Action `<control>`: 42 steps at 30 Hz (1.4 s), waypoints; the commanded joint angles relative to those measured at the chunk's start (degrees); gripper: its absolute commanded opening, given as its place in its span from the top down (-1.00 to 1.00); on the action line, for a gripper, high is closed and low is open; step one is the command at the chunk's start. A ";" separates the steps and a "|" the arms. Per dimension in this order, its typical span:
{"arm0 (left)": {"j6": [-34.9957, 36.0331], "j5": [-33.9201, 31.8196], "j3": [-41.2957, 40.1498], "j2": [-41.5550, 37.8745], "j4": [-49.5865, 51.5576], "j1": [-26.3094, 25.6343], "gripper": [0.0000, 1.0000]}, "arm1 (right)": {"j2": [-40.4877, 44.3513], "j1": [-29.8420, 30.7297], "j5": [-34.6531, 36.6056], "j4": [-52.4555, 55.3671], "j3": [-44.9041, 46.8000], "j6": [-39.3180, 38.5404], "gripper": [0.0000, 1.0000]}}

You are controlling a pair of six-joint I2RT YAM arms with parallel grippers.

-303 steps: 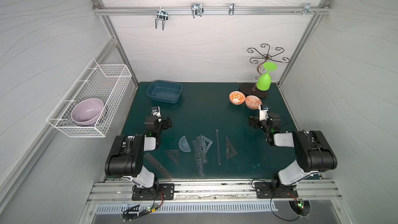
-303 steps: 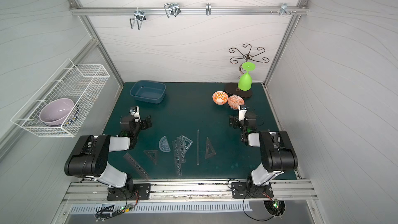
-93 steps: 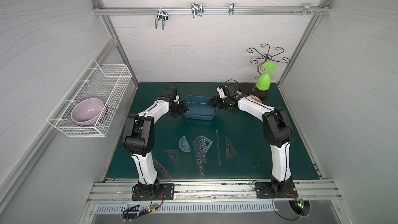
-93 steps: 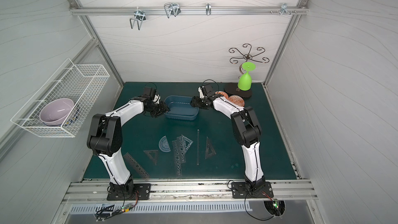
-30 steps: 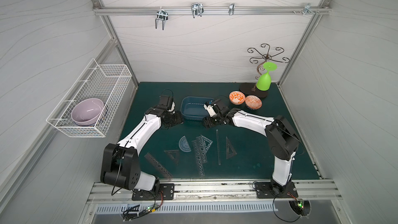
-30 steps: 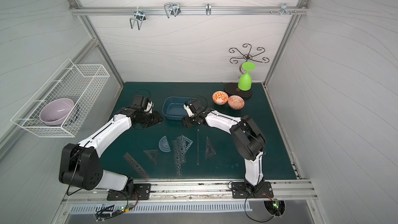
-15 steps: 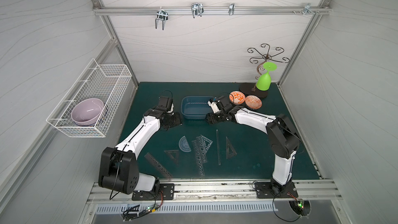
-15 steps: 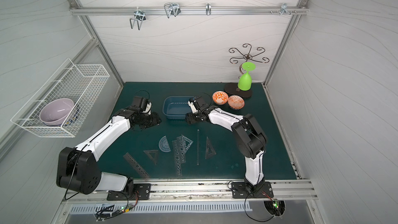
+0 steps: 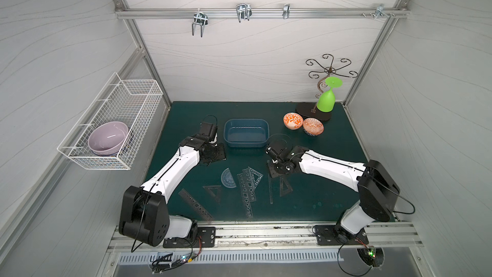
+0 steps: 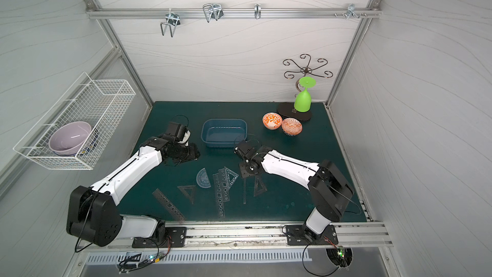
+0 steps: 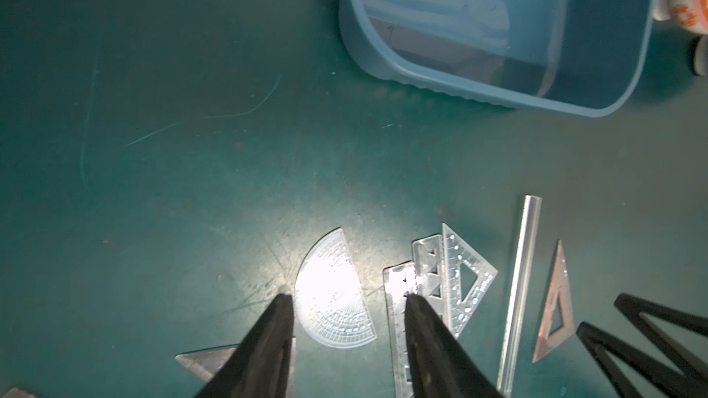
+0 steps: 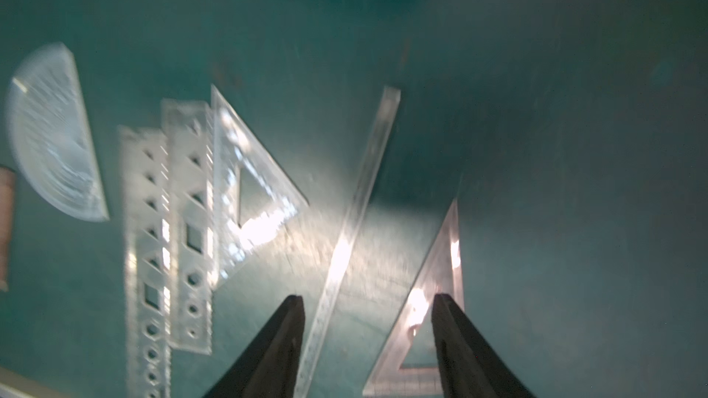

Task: Put the scattered rulers into the storage box
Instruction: Pick up the ruler from the center of the board.

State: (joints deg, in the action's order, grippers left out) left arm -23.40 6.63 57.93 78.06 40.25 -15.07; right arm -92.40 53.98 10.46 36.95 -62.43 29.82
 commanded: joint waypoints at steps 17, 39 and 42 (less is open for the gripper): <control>2.39 -1.95 -0.85 0.13 1.04 -0.66 -0.03 | -6.93 2.80 -3.03 -0.31 -0.75 5.71 0.08; 2.57 -2.75 -0.68 0.97 1.32 -0.66 -0.03 | -12.80 1.93 -4.83 -1.71 -1.91 5.37 0.50; 2.65 -2.87 -0.71 0.95 1.32 -0.66 -0.03 | -12.48 1.58 -4.82 -1.71 -1.73 5.42 0.63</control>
State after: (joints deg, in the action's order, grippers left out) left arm -21.50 4.67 56.55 78.48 41.17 -15.44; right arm -103.55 55.99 5.93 34.85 -64.01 34.83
